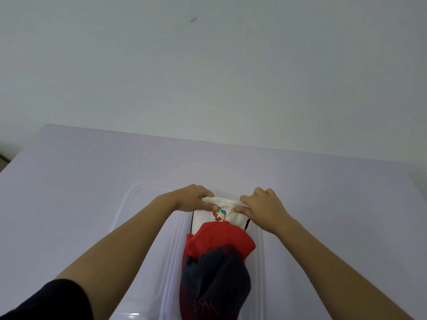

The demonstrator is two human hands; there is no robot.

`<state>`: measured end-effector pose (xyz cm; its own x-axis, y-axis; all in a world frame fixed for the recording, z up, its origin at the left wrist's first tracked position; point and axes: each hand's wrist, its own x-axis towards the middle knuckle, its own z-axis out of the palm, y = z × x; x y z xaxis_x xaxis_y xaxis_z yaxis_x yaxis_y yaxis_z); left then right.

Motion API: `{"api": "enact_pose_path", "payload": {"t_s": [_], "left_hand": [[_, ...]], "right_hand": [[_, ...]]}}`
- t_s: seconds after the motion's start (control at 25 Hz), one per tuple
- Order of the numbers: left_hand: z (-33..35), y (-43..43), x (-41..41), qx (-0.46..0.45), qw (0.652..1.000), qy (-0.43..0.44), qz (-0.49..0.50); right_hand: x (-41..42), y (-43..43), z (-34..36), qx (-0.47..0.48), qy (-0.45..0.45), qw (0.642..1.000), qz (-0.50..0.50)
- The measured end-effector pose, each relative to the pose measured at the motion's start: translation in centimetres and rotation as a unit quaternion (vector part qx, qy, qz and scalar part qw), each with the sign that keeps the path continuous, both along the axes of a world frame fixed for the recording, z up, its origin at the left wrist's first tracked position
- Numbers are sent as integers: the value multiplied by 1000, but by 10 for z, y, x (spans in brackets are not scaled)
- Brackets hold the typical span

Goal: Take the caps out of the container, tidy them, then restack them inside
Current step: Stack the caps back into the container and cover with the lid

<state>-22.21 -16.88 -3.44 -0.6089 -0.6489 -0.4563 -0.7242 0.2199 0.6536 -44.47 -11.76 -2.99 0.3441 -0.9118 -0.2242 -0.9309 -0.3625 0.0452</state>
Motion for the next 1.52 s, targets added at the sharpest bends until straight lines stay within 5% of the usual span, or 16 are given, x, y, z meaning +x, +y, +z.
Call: {"api": "enact_pose_path", "payload": {"t_s": [0.44, 0.64, 0.76, 0.84, 1.0, 1.08, 1.16, 1.4, 1.52], "left_hand": [[-11, 11, -4, -184, 970, -156, -17], [-12, 19, 1, -203, 974, -91, 45], [-9, 23, 1, -227, 962, -147, 32], [-7, 27, -2, -240, 959, -139, 66], [3, 52, 15, -221, 955, 54, 189], [10, 66, 21, -124, 981, 40, 143], [6, 71, 22, -56, 993, -8, 101], [-14, 71, 10, -152, 971, -150, 111], [-2, 91, 9, -220, 958, -11, 184]], "right_hand": [[14, 2, -25, -8, 22, 999, -25], [-2, 6, -18, -32, -27, 998, -47], [-6, 12, -19, -34, 16, 998, -59], [1, 12, -17, -41, -62, 993, -95], [-6, 37, -8, -12, -284, 943, -175], [-10, 50, -8, 101, -237, 956, -141], [-7, 54, -12, 113, -196, 968, -111], [15, 52, -18, 31, -192, 968, -156], [11, 71, -5, 22, -356, 918, -175]]}}
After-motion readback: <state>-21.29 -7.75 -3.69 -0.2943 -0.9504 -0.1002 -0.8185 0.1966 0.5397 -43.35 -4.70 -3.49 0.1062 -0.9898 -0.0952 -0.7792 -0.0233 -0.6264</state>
